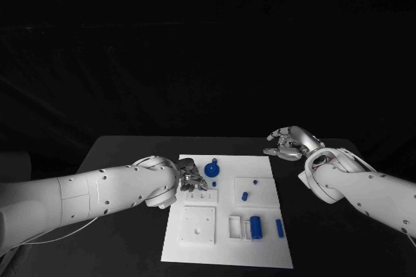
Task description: Assemble the parts on the task board
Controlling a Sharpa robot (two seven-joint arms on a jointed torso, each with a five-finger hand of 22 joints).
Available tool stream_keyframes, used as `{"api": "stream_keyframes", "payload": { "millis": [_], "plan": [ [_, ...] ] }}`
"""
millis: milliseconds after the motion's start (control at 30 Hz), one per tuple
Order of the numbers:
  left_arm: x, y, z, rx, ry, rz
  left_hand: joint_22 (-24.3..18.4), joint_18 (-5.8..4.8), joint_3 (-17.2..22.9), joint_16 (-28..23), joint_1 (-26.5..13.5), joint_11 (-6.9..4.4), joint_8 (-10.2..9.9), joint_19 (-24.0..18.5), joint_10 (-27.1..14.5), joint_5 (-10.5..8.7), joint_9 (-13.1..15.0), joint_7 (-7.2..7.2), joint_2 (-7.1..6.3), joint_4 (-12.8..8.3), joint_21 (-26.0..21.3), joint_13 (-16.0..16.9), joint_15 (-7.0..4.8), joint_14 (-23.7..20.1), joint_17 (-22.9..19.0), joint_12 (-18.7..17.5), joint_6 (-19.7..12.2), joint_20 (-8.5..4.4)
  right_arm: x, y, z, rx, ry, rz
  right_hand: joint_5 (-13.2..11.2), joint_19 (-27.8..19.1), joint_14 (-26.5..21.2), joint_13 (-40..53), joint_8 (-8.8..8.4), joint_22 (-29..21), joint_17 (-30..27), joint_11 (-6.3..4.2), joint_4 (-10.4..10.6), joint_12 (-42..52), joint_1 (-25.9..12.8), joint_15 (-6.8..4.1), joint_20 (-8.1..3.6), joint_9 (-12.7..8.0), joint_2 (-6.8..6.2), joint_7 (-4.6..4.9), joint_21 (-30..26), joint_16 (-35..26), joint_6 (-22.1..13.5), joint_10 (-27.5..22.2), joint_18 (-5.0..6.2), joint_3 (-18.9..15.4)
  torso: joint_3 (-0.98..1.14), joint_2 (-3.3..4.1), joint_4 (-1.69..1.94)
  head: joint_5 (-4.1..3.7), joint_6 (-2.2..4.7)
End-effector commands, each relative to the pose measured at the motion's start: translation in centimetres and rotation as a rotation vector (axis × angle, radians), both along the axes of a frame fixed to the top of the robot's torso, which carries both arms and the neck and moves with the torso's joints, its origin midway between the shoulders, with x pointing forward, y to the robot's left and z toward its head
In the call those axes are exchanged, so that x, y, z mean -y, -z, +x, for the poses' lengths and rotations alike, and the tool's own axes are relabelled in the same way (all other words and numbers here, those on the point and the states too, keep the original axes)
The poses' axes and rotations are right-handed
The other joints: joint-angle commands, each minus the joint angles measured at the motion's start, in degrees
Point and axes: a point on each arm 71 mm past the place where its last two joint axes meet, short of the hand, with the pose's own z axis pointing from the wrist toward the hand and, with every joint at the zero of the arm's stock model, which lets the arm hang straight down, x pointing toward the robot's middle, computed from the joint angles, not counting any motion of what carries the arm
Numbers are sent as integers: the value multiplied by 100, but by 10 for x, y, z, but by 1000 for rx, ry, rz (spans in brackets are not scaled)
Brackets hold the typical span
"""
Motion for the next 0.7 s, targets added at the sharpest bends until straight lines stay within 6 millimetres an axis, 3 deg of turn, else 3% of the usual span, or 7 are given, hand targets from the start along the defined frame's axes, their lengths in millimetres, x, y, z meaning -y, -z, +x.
{"api": "stream_keyframes", "payload": {
  "millis": [33,500,700],
  "plan": [
    [2,8,0,0,22,59,-8,70,74,22,-1,-104,-40,-12,-143,32,164,-414,75,-54,38,7,-113,70,-11,33,460,-780,-4,-1,-1,3,-16,18,74,4,10,-11,19,63,6,0,7,27,39,19,29,4,32,132,-22,-18,-102,-50,241,-54,0,0,-12,13,-30],
    [5,23,1,47,69,141,-37,51,106,59,-36,-103,-64,-8,-164,73,206,-414,82,-86,1,25,-108,56,-34,66,466,-775,-6,-3,-1,5,-19,18,134,7,12,-26,24,68,8,-1,17,39,48,18,30,5,44,130,-27,-19,-95,-56,241,-74,-4,8,-3,18,-92],
    [1,26,2,38,55,147,-42,48,111,66,-43,-104,-69,-2,-166,70,212,-414,79,-90,-7,27,-107,54,-38,71,467,-773,-8,-4,-1,29,-30,-13,304,9,13,-52,27,76,12,-2,21,57,75,17,32,5,61,129,-35,-22,-89,-68,241,-92,-6,3,-5,21,-128]
  ]
}}
